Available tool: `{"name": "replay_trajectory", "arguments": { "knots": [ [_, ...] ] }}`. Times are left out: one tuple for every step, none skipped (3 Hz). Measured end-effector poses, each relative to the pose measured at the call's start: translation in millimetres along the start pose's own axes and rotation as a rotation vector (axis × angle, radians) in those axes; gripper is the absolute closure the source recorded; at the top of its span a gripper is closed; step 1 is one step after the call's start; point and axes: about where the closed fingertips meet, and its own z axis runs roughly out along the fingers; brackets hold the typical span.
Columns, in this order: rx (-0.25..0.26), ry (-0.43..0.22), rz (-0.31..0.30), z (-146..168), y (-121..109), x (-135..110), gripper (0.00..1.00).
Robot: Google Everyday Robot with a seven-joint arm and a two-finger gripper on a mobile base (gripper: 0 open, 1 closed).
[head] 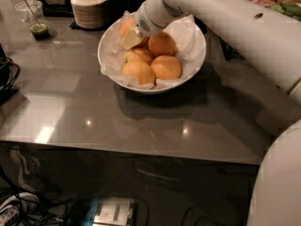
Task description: Pick orange from white bowl
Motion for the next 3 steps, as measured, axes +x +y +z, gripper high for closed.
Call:
{"name": "replay_trajectory", "arguments": {
  "knots": [
    [-0.027,-0.038,0.010,-11,-4,-8,0.88],
    [-0.118,-0.132,0.040,-36,-12,-18,1.00],
    [-0.207,-0.324,0.048,-84,-20,-43,1.00]
  ]
}}
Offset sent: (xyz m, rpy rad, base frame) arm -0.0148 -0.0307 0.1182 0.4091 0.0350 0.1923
